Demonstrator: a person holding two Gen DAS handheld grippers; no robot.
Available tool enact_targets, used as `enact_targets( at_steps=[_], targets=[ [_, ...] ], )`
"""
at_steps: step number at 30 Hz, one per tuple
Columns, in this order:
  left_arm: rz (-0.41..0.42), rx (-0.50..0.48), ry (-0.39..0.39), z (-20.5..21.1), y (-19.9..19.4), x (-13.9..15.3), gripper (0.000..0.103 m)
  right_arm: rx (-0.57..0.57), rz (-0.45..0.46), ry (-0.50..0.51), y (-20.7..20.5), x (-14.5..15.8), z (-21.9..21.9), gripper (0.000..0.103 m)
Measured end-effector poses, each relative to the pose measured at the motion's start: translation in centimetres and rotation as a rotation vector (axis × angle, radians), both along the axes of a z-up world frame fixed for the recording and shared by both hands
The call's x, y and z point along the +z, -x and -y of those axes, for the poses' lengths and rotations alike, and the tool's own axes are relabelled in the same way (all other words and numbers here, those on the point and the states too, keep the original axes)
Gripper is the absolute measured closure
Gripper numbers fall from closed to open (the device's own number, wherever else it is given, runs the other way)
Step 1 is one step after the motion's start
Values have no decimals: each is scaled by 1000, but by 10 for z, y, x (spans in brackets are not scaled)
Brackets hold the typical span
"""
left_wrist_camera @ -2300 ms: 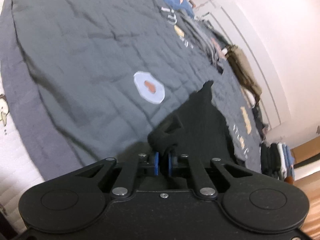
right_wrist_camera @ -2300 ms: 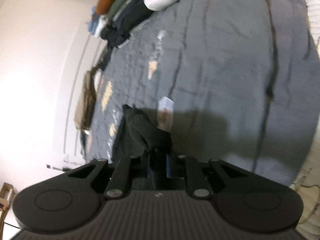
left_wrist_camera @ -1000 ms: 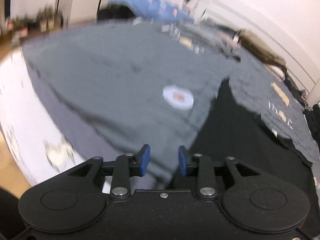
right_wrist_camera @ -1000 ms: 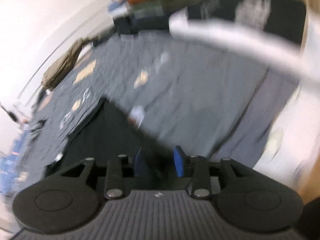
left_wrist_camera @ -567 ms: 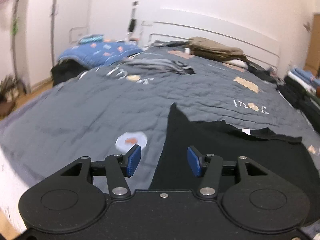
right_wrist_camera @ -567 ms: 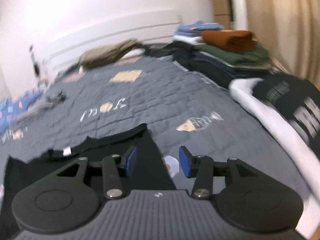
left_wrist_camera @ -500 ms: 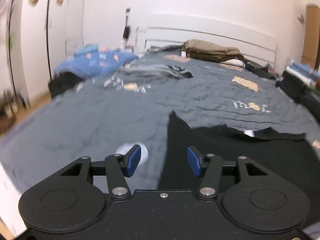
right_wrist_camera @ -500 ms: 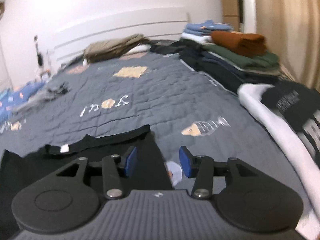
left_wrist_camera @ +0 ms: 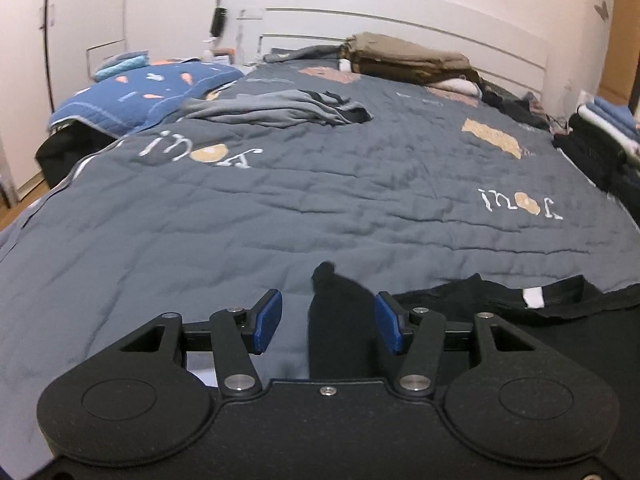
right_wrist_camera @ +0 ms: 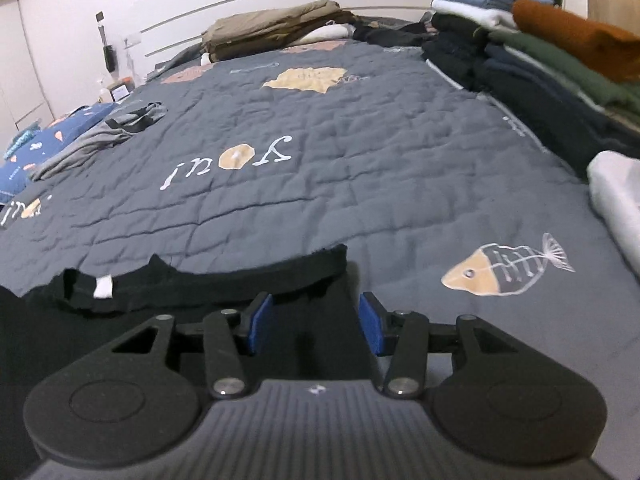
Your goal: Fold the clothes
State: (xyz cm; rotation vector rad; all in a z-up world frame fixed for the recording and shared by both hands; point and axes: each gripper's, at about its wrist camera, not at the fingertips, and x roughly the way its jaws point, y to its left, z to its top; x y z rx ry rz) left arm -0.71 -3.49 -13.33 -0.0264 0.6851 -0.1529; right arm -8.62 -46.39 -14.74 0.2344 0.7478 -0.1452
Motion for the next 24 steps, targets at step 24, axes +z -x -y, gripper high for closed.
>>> enact_targets(
  at_steps=[24],
  targets=[
    [-95, 2, 52, -2, -28, -28, 52, 123, -63, 87, -20, -19, 6, 56]
  ],
)
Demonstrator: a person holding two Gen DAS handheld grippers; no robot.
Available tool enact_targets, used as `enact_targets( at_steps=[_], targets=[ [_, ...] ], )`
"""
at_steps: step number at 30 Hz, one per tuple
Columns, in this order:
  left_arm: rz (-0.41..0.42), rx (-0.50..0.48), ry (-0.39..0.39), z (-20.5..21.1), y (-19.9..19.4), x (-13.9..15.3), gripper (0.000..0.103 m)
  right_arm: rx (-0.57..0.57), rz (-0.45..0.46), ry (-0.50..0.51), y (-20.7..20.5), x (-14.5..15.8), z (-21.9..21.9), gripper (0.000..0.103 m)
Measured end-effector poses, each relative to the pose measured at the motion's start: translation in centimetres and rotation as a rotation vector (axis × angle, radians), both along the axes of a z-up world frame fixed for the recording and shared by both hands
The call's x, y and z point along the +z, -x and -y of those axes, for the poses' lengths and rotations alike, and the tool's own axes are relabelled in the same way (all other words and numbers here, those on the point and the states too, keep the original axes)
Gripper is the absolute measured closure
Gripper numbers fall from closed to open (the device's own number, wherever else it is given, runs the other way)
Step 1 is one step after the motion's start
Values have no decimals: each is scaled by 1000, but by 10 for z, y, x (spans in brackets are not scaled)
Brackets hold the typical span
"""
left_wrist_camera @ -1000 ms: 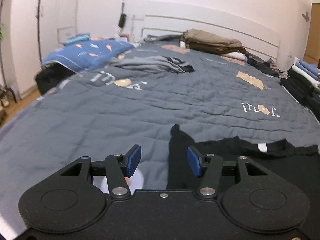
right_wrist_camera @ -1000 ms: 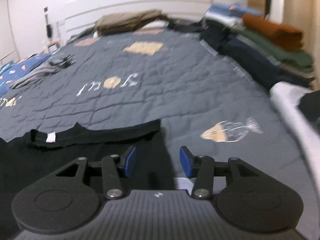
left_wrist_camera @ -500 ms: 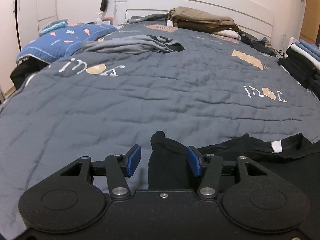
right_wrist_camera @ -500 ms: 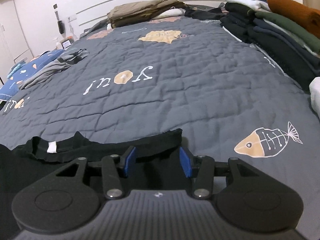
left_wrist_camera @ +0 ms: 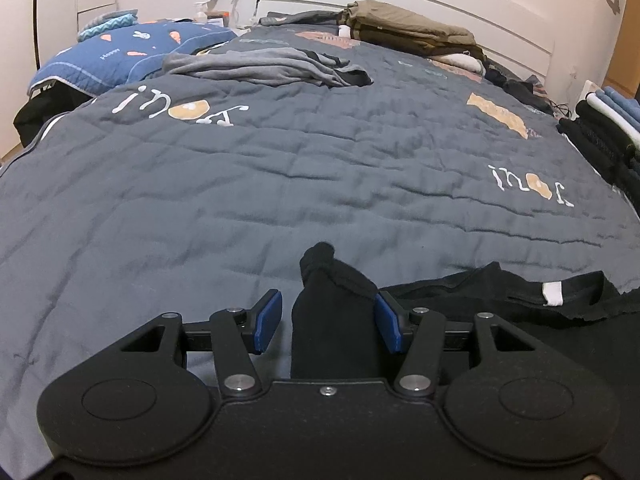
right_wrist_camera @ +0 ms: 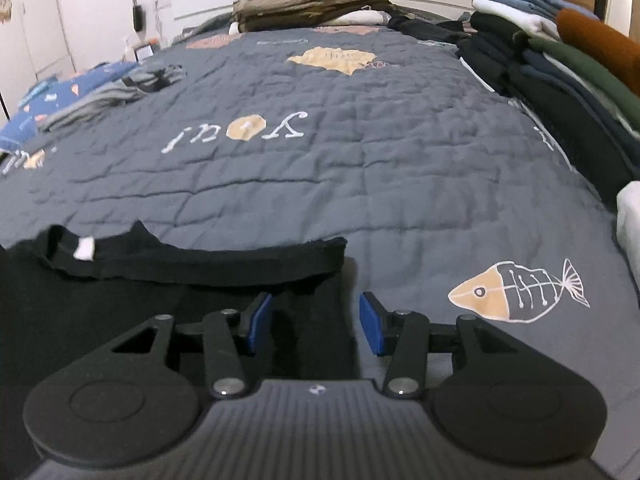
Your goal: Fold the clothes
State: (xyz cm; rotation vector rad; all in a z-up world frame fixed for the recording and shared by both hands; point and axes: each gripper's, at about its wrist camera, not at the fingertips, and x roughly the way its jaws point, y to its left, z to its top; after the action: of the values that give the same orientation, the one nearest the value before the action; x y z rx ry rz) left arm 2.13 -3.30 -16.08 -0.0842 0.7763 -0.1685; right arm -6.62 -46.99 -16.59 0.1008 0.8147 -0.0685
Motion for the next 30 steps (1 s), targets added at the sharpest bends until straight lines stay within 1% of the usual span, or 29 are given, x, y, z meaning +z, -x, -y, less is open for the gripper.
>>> enact_targets(
  at_steps=[2, 6, 11, 15, 16, 18, 21, 23, 25, 27, 30],
  targets=[
    [4, -3, 2, 2, 1, 2, 52, 9, 10, 16, -4, -4, -4, 56],
    [16, -15, -8, 7, 2, 5, 52, -26, 47, 81, -14, -6, -6, 56],
    [51, -67, -41, 26, 7, 11, 52, -123, 126, 21, -24, -3, 9, 56],
    [73, -110, -63, 40, 11, 13, 52, -157, 162, -33, -32, -3, 16, 56],
    [79, -129, -62, 42, 13, 14, 52, -150, 154, -32, -31, -2, 17, 56],
    [99, -199, -57, 50, 19, 18, 52, -136, 139, -31, -29, 1, 19, 56],
    [149, -336, -76, 77, 36, 22, 52, -103, 109, -41, -24, 7, 24, 56],
    [176, -404, -110, 103, 46, 18, 52, -103, 99, -45, -19, 10, 27, 56],
    [195, -479, -162, 129, 55, 11, 52, -103, 85, -56, -16, 12, 28, 56],
    [221, -562, -249, 156, 62, 1, 52, -103, 75, -71, -15, 11, 28, 56],
    [272, -642, -402, 188, 65, -18, 52, -81, 52, -82, -16, 9, 24, 56]
  ],
)
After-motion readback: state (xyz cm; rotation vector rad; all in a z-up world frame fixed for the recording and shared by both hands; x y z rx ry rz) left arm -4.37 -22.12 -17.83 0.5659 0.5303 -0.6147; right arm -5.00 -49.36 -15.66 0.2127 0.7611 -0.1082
